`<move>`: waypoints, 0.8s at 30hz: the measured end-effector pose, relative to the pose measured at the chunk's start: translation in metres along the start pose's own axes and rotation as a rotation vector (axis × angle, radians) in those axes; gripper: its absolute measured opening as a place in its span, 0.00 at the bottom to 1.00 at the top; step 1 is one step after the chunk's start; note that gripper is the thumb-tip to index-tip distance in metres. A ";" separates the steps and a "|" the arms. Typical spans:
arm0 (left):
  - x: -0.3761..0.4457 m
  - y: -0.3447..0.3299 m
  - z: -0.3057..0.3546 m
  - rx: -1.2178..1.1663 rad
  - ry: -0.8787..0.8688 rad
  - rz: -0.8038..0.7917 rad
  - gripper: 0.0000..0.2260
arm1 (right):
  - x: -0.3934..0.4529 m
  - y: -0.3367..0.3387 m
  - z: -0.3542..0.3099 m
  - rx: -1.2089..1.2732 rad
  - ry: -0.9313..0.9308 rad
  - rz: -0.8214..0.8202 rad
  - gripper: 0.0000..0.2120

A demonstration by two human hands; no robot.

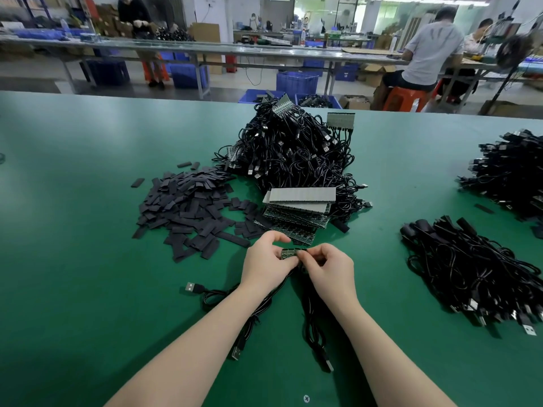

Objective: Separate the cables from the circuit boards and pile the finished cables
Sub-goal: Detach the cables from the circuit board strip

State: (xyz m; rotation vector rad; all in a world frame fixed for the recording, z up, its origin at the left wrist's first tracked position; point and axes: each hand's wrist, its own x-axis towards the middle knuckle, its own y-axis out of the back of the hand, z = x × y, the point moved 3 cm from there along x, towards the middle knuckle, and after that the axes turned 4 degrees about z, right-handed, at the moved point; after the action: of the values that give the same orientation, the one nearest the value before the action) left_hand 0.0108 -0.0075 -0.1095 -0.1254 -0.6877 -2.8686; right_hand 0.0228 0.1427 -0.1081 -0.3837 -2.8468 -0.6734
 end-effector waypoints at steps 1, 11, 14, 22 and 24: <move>0.000 0.000 0.000 -0.007 0.002 -0.007 0.14 | 0.000 0.000 0.000 0.002 -0.001 0.002 0.11; -0.006 0.005 0.003 -0.140 0.000 -0.083 0.13 | -0.001 0.000 0.002 0.015 -0.011 -0.053 0.08; -0.007 0.005 0.004 -0.158 0.001 -0.094 0.12 | -0.001 0.000 0.001 0.023 -0.013 -0.066 0.08; -0.009 0.006 0.004 -0.241 0.000 -0.142 0.14 | 0.003 0.007 0.002 0.189 -0.078 -0.117 0.05; -0.009 0.007 0.005 -0.246 -0.004 -0.156 0.15 | 0.004 0.009 0.002 0.193 -0.079 -0.135 0.05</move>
State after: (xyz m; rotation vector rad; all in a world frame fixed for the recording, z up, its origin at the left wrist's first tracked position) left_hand 0.0211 -0.0098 -0.1027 -0.1165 -0.3562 -3.0940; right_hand 0.0216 0.1516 -0.1050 -0.1929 -3.0003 -0.4087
